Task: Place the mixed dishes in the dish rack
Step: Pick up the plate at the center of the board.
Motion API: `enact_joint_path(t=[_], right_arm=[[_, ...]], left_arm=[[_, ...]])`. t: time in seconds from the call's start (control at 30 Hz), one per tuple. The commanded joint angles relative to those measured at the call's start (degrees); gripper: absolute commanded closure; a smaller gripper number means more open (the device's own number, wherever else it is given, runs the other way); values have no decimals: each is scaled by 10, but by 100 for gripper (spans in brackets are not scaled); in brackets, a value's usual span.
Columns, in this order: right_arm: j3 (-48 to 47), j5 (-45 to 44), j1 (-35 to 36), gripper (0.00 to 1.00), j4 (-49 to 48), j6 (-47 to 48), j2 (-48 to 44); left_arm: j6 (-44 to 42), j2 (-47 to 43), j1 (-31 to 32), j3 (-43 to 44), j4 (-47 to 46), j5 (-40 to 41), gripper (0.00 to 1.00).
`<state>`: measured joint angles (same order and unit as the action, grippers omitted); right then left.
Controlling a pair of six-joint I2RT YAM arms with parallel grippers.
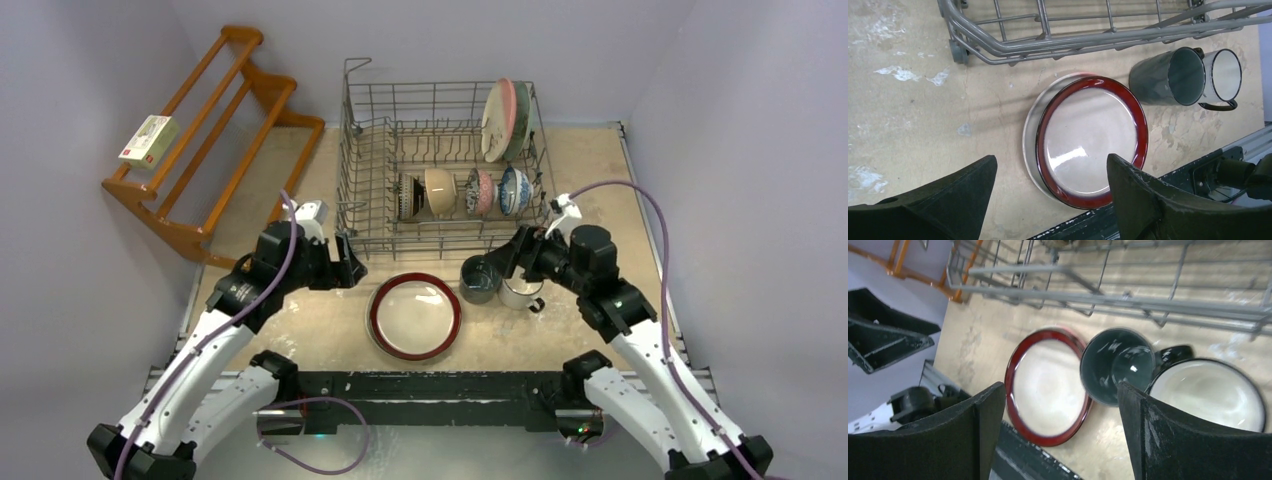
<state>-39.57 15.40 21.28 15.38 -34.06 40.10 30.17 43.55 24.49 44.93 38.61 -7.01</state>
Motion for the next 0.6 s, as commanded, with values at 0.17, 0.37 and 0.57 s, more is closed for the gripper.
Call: enact_joint_path(t=[0.17, 0.37, 0.57], right_arm=[[27, -112, 191, 18, -14, -105, 47], [39, -153, 263, 21, -13, -139, 88], [49, -210, 341, 25, -19, -192, 121]], left_arm=[[112, 38, 149, -30, -32, 89, 26], [139, 63, 192, -61, -42, 133, 28], [143, 97, 198, -100, -85, 130, 32]])
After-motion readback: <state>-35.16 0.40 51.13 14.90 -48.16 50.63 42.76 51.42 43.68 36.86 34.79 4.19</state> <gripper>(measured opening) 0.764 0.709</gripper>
